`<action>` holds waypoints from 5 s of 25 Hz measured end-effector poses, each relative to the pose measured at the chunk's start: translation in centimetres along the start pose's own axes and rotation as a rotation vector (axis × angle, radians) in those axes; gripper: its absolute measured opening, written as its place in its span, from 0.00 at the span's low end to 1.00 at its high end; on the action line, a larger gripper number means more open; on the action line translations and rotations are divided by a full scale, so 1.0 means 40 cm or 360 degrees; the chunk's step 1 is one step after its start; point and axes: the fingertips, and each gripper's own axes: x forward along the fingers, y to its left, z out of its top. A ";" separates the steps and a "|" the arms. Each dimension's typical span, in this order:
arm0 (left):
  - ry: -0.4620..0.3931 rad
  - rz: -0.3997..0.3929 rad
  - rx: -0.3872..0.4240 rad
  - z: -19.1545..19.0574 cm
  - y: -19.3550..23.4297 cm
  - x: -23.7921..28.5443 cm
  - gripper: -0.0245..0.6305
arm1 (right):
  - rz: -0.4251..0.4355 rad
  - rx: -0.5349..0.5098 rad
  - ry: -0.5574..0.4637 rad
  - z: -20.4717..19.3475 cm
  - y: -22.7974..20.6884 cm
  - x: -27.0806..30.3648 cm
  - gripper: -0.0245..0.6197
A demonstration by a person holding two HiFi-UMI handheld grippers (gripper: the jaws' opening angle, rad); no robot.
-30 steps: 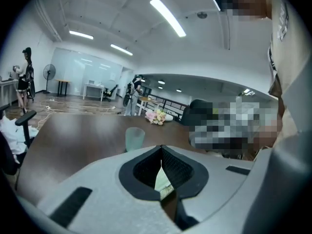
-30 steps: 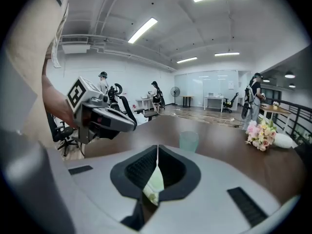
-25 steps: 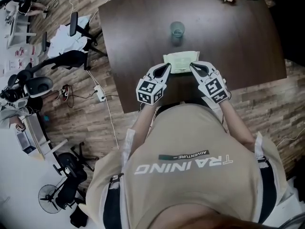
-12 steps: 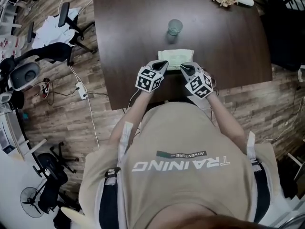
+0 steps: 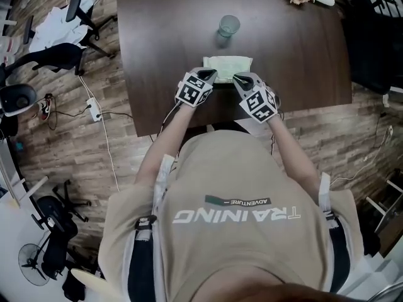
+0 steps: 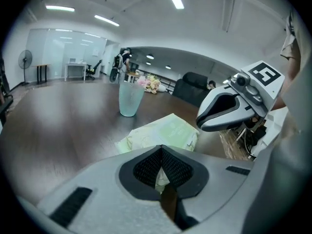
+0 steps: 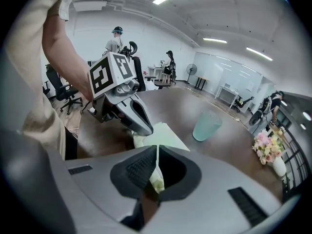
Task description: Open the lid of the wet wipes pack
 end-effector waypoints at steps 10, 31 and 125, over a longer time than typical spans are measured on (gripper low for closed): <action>-0.0001 0.0024 0.0002 -0.006 0.000 0.000 0.05 | 0.0055 -0.0305 0.0138 -0.039 0.033 0.029 0.07; 0.0036 0.0001 -0.0021 -0.004 0.002 0.000 0.05 | 0.0103 -0.0790 0.0297 -0.037 0.051 0.073 0.19; 0.0145 0.0190 -0.0327 -0.011 0.015 -0.009 0.05 | 0.0658 -0.0153 -0.0177 0.022 -0.211 0.234 0.09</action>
